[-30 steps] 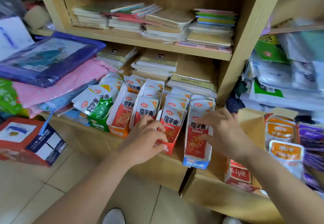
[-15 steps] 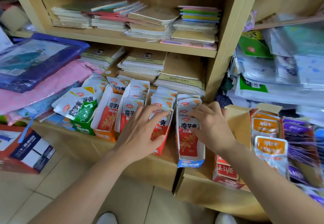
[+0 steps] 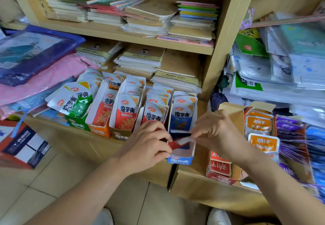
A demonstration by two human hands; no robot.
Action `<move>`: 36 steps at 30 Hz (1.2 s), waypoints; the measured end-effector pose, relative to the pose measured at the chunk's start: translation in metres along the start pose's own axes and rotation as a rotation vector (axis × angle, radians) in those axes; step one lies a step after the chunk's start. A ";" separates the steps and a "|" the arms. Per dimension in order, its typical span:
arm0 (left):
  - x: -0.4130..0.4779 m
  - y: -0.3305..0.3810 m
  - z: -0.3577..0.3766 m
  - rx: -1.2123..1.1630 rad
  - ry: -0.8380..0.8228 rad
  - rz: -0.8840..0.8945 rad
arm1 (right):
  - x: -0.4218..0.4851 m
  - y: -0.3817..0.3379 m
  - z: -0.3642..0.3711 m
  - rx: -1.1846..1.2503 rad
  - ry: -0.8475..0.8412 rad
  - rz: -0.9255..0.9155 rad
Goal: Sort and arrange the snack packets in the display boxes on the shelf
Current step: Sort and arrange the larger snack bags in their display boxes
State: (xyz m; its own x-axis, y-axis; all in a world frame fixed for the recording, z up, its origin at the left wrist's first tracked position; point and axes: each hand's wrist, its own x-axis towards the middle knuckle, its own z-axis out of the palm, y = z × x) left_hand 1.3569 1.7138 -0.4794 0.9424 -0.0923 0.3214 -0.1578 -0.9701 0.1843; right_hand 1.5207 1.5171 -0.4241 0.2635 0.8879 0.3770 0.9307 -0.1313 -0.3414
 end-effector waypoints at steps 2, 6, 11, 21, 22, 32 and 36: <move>-0.002 -0.001 0.000 -0.007 0.025 0.009 | -0.006 -0.001 -0.001 0.040 -0.041 -0.005; -0.003 0.000 -0.001 -0.072 0.064 -0.032 | -0.014 0.001 -0.003 0.077 -0.139 0.061; 0.003 0.005 0.000 -0.087 0.081 -0.075 | -0.017 -0.001 -0.004 -0.048 -0.305 0.176; 0.023 -0.012 -0.019 -0.036 0.390 -0.365 | -0.003 -0.004 -0.001 0.404 0.160 0.372; 0.025 -0.019 -0.021 -0.014 0.339 -0.405 | -0.002 -0.004 -0.001 0.458 0.189 0.391; 0.020 -0.062 -0.032 0.052 0.359 -0.356 | 0.023 -0.025 -0.012 0.694 0.712 0.467; 0.008 -0.073 -0.045 0.056 0.363 -0.458 | 0.037 -0.038 -0.003 0.715 0.790 0.445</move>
State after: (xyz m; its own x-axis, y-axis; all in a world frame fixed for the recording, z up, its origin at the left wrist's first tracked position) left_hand 1.3628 1.7937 -0.4487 0.7482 0.4122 0.5199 0.2667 -0.9044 0.3331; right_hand 1.4955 1.5531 -0.3943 0.8524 0.2689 0.4485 0.4259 0.1408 -0.8938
